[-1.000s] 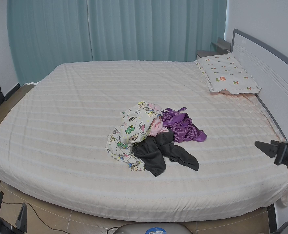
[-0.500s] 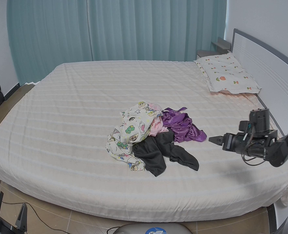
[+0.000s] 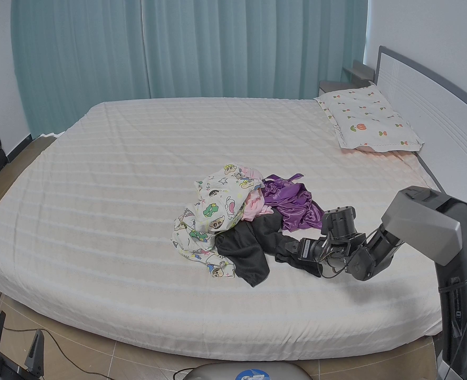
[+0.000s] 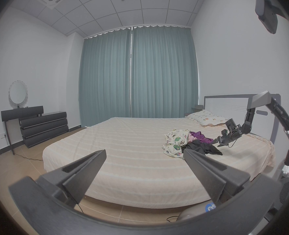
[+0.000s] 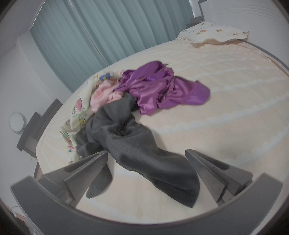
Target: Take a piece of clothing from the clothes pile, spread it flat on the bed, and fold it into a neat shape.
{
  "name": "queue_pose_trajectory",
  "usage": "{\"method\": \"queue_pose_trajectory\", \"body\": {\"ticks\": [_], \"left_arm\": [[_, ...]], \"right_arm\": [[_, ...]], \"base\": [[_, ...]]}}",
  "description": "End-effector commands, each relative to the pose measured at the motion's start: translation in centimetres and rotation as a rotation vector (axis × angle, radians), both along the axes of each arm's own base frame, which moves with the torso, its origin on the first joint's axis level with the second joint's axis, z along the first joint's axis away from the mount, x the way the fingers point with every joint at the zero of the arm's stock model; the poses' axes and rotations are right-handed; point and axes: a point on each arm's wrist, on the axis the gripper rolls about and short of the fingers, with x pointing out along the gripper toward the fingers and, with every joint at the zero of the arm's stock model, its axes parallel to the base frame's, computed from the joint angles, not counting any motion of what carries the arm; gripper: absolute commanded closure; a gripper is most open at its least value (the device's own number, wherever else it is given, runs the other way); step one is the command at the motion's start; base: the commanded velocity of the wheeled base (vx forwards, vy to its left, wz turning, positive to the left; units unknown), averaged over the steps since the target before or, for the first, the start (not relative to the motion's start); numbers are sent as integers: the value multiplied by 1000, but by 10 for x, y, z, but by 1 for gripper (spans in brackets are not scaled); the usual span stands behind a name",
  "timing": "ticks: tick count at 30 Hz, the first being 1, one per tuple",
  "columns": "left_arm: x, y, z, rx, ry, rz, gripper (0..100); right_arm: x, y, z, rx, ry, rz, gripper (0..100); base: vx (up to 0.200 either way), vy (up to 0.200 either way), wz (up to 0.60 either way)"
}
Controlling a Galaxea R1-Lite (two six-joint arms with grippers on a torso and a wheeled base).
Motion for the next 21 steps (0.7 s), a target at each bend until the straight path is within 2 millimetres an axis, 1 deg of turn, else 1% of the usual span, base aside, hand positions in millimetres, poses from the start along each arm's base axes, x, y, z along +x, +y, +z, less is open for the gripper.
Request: {"method": "queue_pose_trajectory", "body": {"ticks": [1,9,13,15,18,20,21], "left_arm": [[0,0,-5,3,0,1,0],[0,0,-5,4,0,1,0],[0,0,-5,3,0,1,0],[0,0,-5,3,0,1,0],[0,0,-5,1,0,1,0],[0,0,-5,1,0,1,0],[0,0,-5,1,0,1,0]], "right_arm": [[8,5,-31,-31,34,9,0],[21,0,-30,-36,-11,-1,0],[25,0,-21,-26,-49,-9,0],[26,-4,-13,-30,-65,-16,0],[26,-9,-12,-38,-67,-21,0],[25,-13,-20,-63,-54,-16,0],[25,-13,-20,-63,-54,-16,0]], "base": [[0,0,0],[0,0,0],[0,0,0],[0,0,0],[0,0,0],[0,0,0],[0,0,0]]}}
